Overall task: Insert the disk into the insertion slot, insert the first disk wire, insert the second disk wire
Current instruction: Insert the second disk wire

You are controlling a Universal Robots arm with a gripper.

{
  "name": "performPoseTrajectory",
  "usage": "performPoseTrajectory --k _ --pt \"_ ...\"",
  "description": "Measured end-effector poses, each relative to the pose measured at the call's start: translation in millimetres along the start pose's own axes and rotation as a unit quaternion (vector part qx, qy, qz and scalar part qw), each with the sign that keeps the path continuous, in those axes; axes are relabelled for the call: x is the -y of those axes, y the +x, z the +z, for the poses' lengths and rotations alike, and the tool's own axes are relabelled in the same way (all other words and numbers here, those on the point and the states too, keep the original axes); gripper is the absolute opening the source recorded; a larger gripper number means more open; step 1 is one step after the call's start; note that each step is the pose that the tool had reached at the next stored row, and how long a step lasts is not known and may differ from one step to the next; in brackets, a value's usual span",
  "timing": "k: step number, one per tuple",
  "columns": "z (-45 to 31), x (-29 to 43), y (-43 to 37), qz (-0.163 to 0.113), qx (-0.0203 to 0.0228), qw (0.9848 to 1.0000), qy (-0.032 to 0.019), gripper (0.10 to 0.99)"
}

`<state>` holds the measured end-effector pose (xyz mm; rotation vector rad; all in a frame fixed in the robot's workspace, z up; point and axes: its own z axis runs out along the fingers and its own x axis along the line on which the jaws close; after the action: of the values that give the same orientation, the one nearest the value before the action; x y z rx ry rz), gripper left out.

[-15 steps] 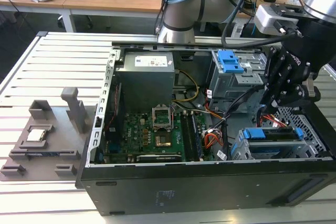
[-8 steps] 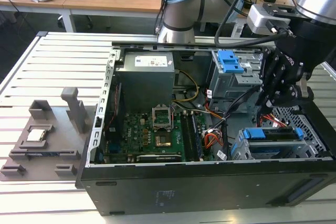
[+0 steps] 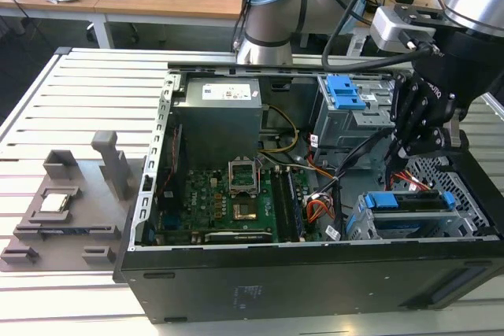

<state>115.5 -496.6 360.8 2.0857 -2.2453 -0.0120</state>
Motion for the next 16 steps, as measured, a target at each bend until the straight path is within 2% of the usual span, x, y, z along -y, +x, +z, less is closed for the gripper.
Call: performPoseTrajectory --k 2,4,5,7,9,12,13,15,16 --pt "0.2 0.1 2.8 0.000 -0.0002 1.0000 0.0000 0.149" --pt "1.4 1.4 18.6 0.000 -0.0002 1.0000 0.0000 0.149" --pt "2.4 1.9 23.1 0.000 -0.0002 1.0000 0.0000 0.149" --pt "7.4 6.7 24.5 0.000 -0.0003 1.0000 -0.0006 0.149" --pt "8.8 8.8 24.3 0.000 0.0003 1.0000 -0.0009 0.149" --pt "9.5 10.1 25.6 -0.001 0.0110 0.9999 -0.0017 0.149" --pt "9.9 10.9 28.2 -0.001 0.0170 0.9999 -0.0021 0.149" --pt "11.0 12.9 35.1 -0.001 0.0218 0.9998 -0.0025 0.149" --pt "11.6 14.3 37.2 -0.001 0.0225 0.9997 -0.0026 0.149"
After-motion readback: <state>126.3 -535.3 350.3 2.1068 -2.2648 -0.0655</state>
